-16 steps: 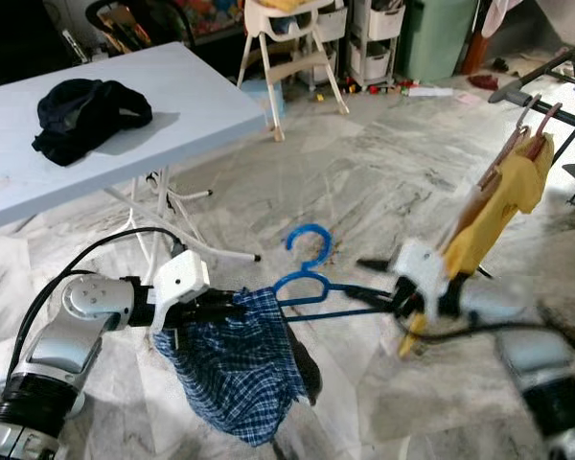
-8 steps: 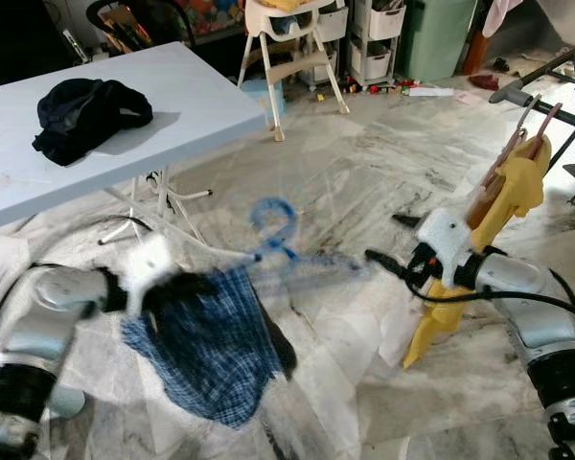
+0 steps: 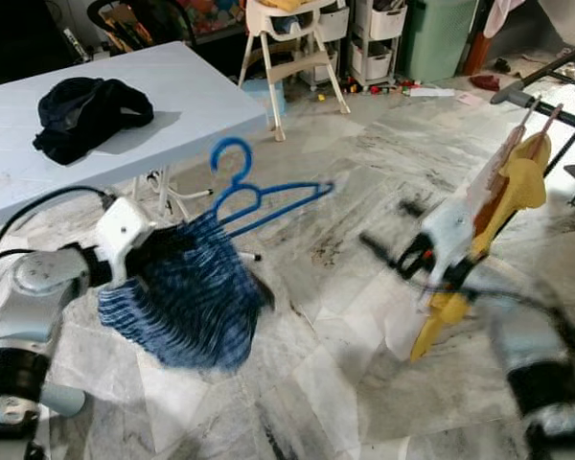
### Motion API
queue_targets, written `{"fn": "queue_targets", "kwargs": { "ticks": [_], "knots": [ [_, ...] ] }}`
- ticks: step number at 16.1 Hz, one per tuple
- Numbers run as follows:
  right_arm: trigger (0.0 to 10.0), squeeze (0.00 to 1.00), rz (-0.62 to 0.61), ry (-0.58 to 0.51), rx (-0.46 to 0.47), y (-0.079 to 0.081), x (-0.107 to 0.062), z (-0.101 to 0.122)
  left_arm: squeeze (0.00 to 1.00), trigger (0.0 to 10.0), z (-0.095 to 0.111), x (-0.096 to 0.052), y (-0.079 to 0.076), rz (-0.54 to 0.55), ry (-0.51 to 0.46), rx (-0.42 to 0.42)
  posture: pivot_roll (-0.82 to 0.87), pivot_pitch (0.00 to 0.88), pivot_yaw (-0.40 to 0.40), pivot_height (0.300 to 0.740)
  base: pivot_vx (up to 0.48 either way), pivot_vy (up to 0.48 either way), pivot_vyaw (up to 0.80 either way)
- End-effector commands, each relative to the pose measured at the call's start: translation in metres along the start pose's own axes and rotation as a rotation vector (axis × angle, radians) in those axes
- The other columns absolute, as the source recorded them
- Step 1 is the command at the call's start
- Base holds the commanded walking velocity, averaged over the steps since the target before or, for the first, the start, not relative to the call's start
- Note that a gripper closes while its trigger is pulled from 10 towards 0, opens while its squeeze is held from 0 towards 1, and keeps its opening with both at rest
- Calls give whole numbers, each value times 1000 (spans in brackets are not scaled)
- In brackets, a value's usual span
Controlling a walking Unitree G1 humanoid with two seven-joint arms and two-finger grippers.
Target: Hang hanger
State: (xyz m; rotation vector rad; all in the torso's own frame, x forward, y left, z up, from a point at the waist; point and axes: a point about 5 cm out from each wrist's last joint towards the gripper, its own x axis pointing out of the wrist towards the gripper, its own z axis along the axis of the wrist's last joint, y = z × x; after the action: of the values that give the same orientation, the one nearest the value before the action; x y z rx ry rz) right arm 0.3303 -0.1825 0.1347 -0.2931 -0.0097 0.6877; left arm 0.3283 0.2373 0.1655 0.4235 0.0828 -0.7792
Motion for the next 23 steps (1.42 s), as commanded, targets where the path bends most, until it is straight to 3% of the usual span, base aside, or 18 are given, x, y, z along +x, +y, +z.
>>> {"fn": "queue_targets", "kwargs": {
  "ticks": [1, 2, 4, 6, 7, 9, 13, 15, 17, 18, 20, 21, 22, 23],
  "knots": [
    [10000, 1000, 47, -8, 10, 7, 3, 3, 0, 0, 14, -1, 8, 30, -52, 23, -94, 54, 52, 740, 0, 0, 0],
    [10000, 1000, 142, -2, 52, 31, 4, -4, 0, 0, 21, 8, 5, 7, -81, 29, -94, 55, 58, 740, 0, 0, 0],
    [10000, 1000, 180, -2, 85, 48, 7, -7, 0, 0, 29, 18, -4, -31, -123, 15, -95, 56, 60, 740, 0, 0, 0],
    [10000, 1000, 171, -5, 103, 54, 11, -8, 0, 0, 35, 26, -17, -82, -153, -2, -94, 60, 61, 740, 0, 0, 0],
    [10000, 1000, 150, 1, 104, 57, 16, -8, 0, 0, 37, 32, -32, -147, -166, -18, -92, 65, 63, 740, 0, 0, 0],
    [10000, 1000, 112, 34, 42, 54, 21, -9, 0, 0, 37, 38, -47, -220, -168, -39, -89, 78, 71, 740, 0, 0, 0],
    [10000, 961, 103, 51, 44, 55, 30, -7, 0, 0, 44, 42, -57, -261, -180, -45, -84, 90, 84, 740, 0, 0, 0],
    [10000, 788, 176, 72, 54, 64, 29, -11, 0, 0, 46, 41, -55, -265, -179, -45, -84, 92, 91, 740, 0, 0, 0],
    [10000, 698, 231, 95, 69, 70, 23, -18, 0, 0, 55, 41, -46, -243, -198, -37, -84, 93, 97, 740, 0, 0, 0],
    [10000, 561, 255, 103, 96, 72, 21, -19, 0, 0, 59, 43, -42, -228, -214, -40, -85, 93, 101, 740, 0, 0, 0],
    [10000, 196, 318, 122, 113, 77, 16, -22, 0, 0, 61, 46, -35, -201, -210, -24, -87, 95, 113, 740, 0, 0, 0],
    [10000, 180, 348, 129, 123, 79, 14, -22, 0, 0, 60, 47, -33, -198, -208, -25, -87, 95, 115, 740, 0, 0, 0],
    [10000, 86, 319, 148, 98, 75, 12, -26, 0, 0, 60, 47, -31, -197, -200, -24, -86, 95, 123, 740, 0, 0, 0],
    [10000, 82, 260, 155, 68, 67, 13, -27, 0, 0, 60, 47, -30, -201, -197, -25, -84, 93, 126, 740, 0, 0, 0]
  ]
}}
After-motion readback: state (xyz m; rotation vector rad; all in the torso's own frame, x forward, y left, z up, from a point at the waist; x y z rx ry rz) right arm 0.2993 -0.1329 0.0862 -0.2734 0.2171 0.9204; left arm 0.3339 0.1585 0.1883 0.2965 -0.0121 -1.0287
